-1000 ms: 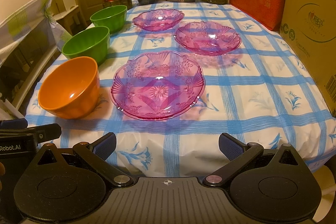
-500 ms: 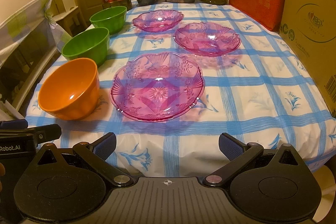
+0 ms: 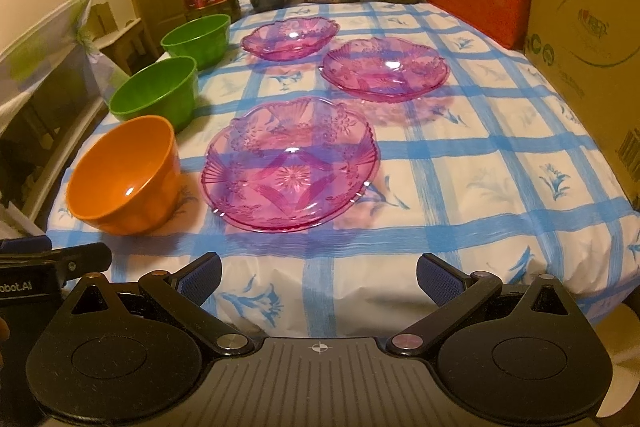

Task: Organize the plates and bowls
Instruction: 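Close both tools on the rim of the large pink glass plate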

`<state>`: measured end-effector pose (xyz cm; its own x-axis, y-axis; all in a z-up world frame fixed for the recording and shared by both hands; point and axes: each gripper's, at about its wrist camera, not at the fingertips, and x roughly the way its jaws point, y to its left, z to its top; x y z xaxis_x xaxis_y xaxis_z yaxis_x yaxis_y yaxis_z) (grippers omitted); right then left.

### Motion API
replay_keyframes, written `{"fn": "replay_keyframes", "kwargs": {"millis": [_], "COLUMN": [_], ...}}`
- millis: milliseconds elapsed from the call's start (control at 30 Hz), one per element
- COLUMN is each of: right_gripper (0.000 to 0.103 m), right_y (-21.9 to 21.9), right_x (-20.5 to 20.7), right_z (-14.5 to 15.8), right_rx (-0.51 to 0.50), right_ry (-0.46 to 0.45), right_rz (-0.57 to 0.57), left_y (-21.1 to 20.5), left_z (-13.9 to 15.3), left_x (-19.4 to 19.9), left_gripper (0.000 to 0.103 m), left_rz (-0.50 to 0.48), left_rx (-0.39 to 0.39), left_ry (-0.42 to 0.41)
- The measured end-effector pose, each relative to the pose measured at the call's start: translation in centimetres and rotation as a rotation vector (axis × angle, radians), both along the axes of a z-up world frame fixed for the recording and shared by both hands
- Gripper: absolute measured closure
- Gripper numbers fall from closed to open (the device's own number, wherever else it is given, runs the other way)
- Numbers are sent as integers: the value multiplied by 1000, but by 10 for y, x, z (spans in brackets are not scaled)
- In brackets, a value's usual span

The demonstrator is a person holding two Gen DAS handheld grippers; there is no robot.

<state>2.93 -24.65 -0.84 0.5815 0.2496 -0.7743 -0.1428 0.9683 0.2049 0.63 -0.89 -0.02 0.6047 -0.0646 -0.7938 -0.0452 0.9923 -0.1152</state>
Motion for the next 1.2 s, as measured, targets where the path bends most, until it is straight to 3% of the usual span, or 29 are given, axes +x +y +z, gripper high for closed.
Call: {"fn": "replay_keyframes", "kwargs": {"millis": [333, 633, 733, 867, 1200], "right_gripper": [1, 2, 18, 29, 53], "right_y": [-31, -50, -55, -58, -56], "right_x": [19, 40, 51, 66, 99], "right_z": [-3, -9, -14, -21, -38], "right_rx": [73, 90, 112, 131, 161], "right_ry": [-4, -3, 9, 22, 52], "right_rz": [-87, -103, -99, -102, -57], "left_y": [-4, -30, -37, -42, -62], "left_z": [-6, -20, -23, -27, -53], "left_x": [31, 51, 57, 68, 92], "left_gripper": [5, 15, 19, 26, 55], "left_rz": [4, -21, -19, 0, 32], "left_rx": [-132, -218, -231, -249, -229], "left_ry": [19, 28, 27, 17, 65]}}
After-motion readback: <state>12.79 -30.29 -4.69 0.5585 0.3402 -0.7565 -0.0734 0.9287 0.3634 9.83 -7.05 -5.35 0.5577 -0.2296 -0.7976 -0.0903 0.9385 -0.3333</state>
